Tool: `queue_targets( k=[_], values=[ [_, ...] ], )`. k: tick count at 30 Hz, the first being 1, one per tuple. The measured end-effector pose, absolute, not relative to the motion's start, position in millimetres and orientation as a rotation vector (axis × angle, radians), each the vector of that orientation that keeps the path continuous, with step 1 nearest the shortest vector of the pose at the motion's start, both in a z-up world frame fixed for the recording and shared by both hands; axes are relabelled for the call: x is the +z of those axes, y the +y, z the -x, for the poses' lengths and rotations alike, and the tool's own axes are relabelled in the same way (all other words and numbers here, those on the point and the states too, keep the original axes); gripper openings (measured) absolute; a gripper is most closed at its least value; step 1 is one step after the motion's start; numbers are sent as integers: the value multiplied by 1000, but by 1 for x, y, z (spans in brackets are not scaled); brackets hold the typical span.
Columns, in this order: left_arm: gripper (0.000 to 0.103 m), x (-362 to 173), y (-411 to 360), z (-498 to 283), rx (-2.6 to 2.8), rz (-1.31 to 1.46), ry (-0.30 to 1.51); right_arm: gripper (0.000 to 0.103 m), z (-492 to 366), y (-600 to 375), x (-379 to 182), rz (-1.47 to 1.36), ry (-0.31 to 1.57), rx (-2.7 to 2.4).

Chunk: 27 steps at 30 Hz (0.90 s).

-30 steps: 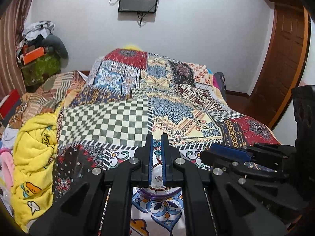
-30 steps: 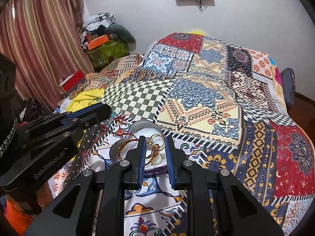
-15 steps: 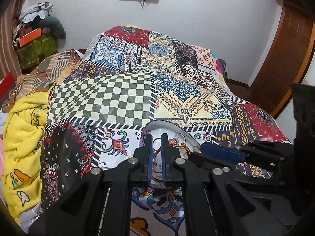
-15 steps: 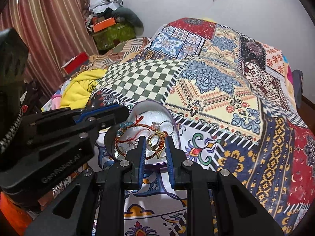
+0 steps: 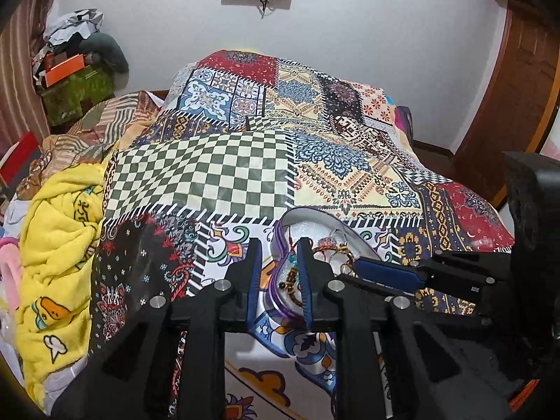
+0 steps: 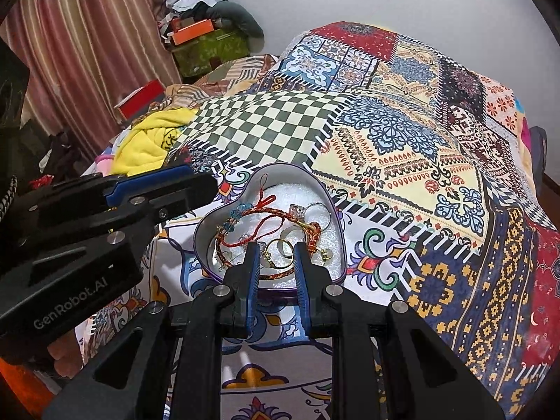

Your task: Organize jewelry

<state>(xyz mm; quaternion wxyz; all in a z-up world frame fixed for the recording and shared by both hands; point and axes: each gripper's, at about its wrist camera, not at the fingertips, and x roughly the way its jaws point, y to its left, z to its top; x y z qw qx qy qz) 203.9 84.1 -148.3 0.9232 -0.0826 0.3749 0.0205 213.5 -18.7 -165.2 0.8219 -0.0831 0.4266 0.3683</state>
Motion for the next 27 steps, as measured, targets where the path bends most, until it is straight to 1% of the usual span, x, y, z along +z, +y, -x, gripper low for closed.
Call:
queue_targets(
  k=[7,12,21,27],
  values=[
    [19,-146,88,-198,60,173,767,18,-216,-21,-165,174,934,769],
    [19,-134,87,-190,61,174,746,18,-212,-30,-151,145,909,763],
    [19,-83,76,-160,44,159,634,18,-186,-68,-80,60,739,722],
    [20,-37,63,-120,27,132,519,18,-145,-96,-29,12,583,684]
  ],
)
